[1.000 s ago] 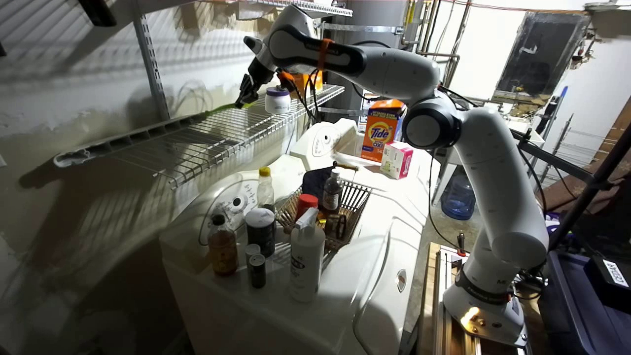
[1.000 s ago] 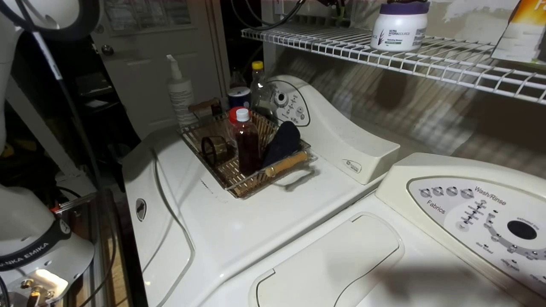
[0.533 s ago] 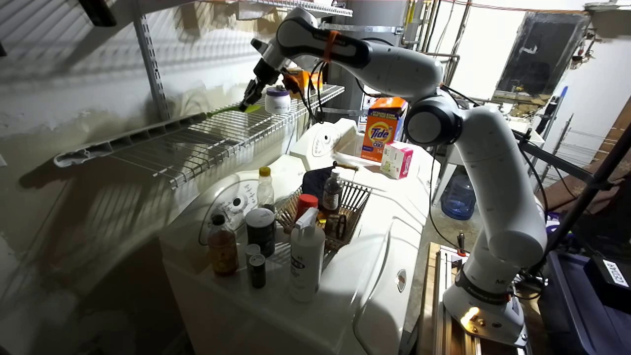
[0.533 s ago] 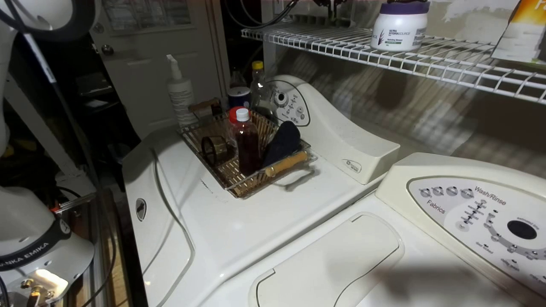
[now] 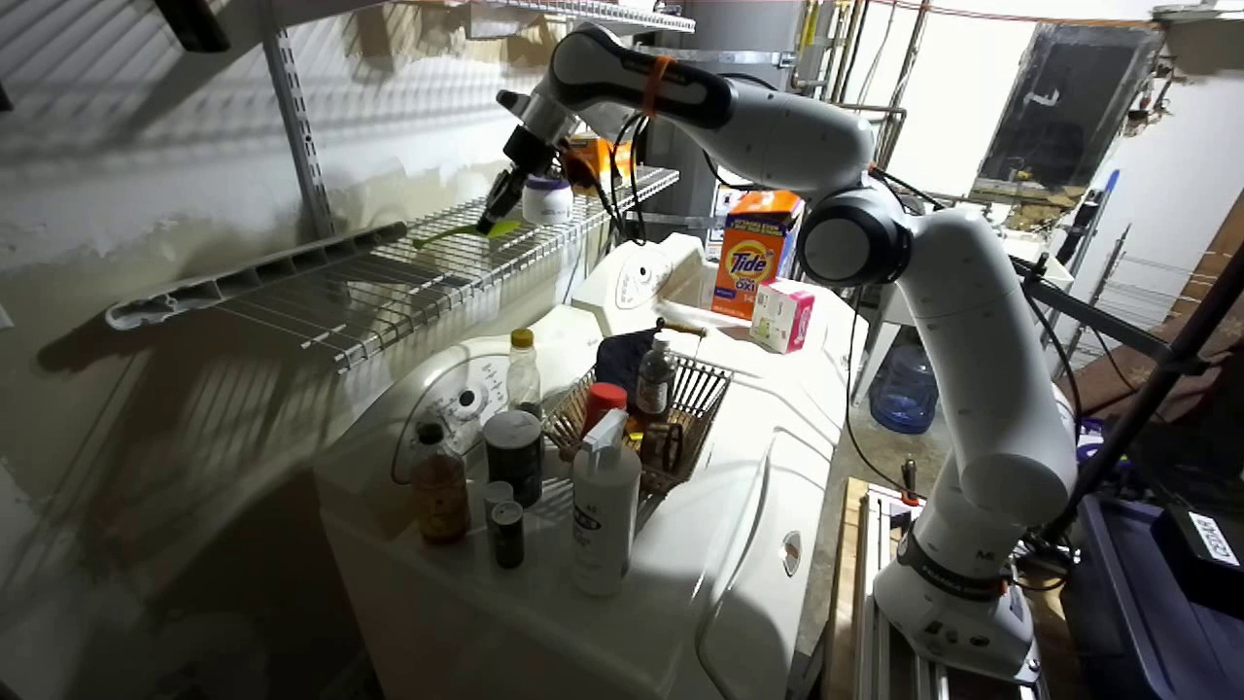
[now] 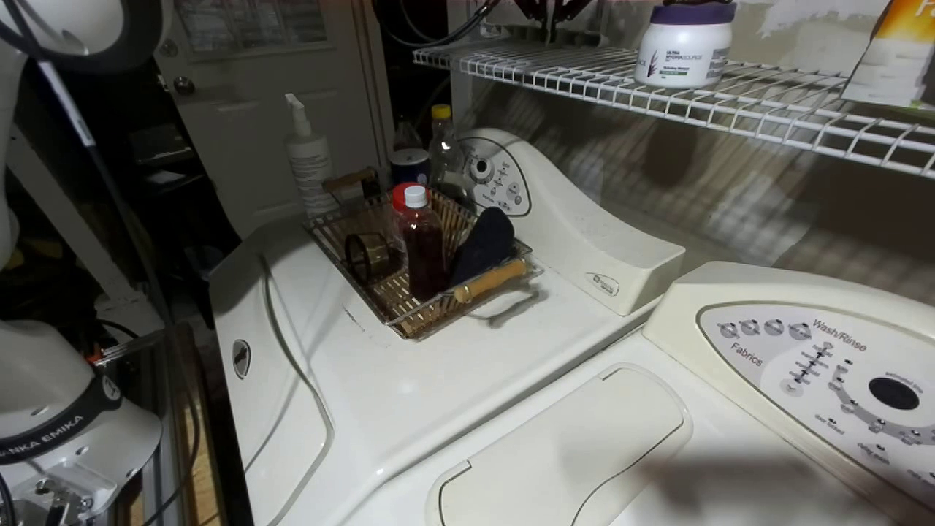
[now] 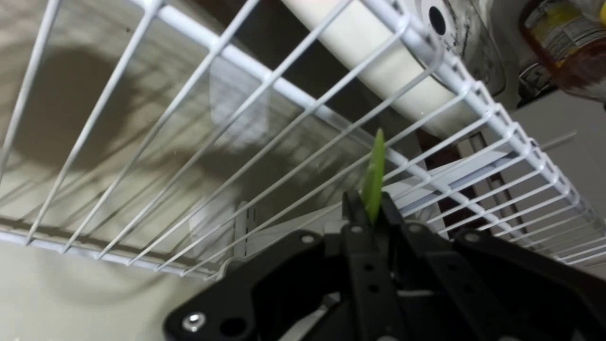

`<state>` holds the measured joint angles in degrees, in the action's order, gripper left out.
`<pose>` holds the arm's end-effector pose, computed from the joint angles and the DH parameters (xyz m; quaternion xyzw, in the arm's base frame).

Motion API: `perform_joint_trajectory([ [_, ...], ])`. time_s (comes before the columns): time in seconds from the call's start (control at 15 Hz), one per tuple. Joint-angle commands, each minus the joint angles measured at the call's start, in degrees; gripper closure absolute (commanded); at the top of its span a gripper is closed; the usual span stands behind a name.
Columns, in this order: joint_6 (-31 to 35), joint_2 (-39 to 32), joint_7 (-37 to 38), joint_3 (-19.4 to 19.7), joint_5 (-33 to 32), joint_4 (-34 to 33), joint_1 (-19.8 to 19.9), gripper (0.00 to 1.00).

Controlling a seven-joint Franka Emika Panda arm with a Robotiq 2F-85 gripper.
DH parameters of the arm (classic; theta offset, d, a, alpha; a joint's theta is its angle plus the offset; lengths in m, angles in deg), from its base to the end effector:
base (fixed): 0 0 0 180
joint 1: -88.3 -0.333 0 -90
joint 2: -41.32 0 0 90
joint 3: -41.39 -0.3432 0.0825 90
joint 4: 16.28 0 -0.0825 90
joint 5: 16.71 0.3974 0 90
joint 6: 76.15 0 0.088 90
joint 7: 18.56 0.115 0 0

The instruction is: Move the light green object slightly backward

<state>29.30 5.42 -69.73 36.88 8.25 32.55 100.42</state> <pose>0.7731 -0.0909 0.6155 -0.8979 -0.3263 -0.2705 0.1185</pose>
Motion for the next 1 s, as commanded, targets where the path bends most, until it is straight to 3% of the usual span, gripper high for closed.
perform_joint_trajectory([
  [0.0, -4.8, -1.1, 2.3, -0.1, -0.3, -2.6, -0.3, 0.98],
  [0.4, -8.9, -2.3, 3.9, -0.4, 0.5, -4.2, 0.0, 0.98],
  [0.8, -7.9, -3.4, 6.3, 0.9, -1.4, -5.6, -0.8, 0.98],
  [0.93, -7.3, -3.6, 6.3, 1.3, -2.3, -5.8, -1.1, 0.64],
])
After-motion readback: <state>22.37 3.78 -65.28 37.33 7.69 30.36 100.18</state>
